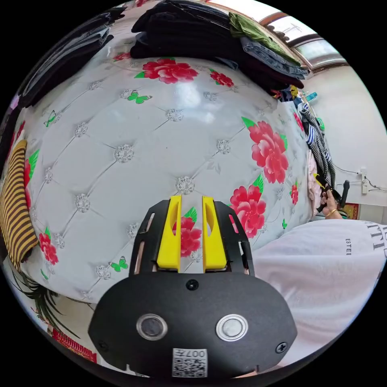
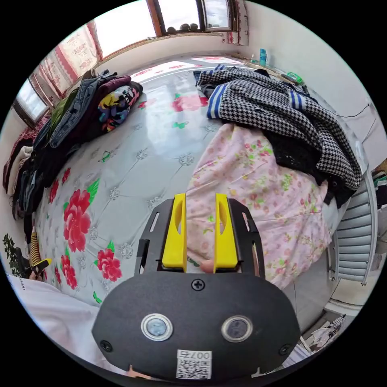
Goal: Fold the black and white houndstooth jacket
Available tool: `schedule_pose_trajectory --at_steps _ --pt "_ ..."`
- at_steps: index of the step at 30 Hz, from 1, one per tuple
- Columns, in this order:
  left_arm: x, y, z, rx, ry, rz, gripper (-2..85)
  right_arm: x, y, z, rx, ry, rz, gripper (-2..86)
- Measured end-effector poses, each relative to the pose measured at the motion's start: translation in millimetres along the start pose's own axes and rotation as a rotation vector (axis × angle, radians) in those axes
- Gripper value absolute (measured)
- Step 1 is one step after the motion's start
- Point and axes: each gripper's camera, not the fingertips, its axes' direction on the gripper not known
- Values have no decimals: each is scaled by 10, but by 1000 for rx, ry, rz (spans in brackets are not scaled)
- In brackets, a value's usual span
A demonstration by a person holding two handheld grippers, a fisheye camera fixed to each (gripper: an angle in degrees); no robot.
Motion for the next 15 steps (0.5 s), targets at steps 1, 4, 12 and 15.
schedule_pose_trajectory --at_steps 1,4,12,15 --pt "161 -61 78 -9 -15 25 74 93 -37 -32 29 46 32 86" --pt "575 -336 232 11 52 92 70 308 -317 -38 67 38 117 93" --pt "1509 -838 602 -9 56 250 59 557 -1350 169 167 -41 315 119" --pt "1615 -899 813 -54 41 223 51 339 -1755 370 129 7 217 123"
